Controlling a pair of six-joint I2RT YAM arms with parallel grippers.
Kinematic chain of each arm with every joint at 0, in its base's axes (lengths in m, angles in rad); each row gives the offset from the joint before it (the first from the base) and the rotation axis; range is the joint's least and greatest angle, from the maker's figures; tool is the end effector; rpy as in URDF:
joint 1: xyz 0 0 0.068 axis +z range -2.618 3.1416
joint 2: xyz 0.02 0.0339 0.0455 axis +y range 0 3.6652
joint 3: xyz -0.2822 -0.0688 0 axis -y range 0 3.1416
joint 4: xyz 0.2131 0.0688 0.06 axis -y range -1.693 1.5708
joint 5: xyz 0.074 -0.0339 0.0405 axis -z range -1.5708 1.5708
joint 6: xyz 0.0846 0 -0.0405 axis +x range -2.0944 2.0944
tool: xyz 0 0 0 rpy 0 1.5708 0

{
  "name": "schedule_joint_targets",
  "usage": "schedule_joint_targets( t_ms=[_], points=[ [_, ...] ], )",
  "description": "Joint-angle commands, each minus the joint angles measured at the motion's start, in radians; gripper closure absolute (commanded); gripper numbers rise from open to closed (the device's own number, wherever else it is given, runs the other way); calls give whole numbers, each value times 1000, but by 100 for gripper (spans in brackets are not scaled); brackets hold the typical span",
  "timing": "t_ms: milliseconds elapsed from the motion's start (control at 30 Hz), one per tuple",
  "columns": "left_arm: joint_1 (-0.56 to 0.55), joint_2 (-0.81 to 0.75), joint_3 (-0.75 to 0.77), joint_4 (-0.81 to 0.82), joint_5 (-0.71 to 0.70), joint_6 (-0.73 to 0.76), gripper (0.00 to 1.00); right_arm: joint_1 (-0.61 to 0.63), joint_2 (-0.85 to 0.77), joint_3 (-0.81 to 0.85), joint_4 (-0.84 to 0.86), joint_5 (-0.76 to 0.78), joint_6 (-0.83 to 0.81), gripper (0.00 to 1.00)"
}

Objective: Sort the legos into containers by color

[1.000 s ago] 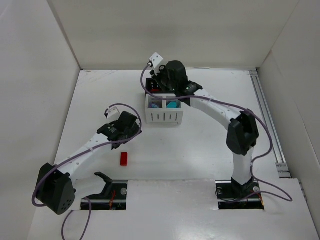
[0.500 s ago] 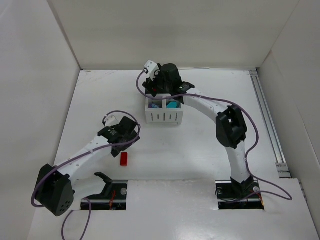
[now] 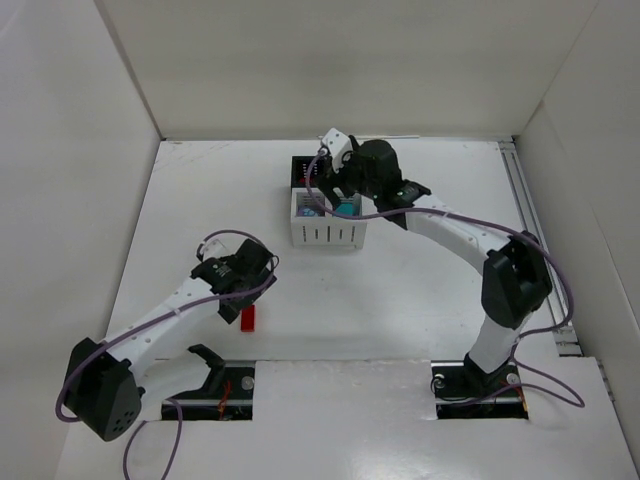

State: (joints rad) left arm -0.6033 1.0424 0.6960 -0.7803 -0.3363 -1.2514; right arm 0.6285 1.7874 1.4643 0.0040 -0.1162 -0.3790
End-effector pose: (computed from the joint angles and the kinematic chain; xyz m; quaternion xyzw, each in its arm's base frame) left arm 0.1514 -0.0704 0.2024 -0.3411 0.8999 -0.0758 0.2609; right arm 0.3597 0.2736 0.3288 -0.4204 0.6922 0.1195 0.5744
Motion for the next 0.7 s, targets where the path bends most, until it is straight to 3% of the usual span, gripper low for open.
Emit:
schedule_joint_targets(
  t_ms=[0,167,300,667],
  points=[
    [-6,21,-7,-49,-65,-57,0,-30,-94,-83,96,-13,23,8],
    [-6,87,13,1,-130,-42,0,-50,-135,-133,106,-23,23,8],
    [17,106,-18,116,-78,35,0,-81,-145,-144,106,-60,23,8],
    [8,109,-82,147,-24,30,0,-110,-209,-196,116,-40,23,8]
  ],
)
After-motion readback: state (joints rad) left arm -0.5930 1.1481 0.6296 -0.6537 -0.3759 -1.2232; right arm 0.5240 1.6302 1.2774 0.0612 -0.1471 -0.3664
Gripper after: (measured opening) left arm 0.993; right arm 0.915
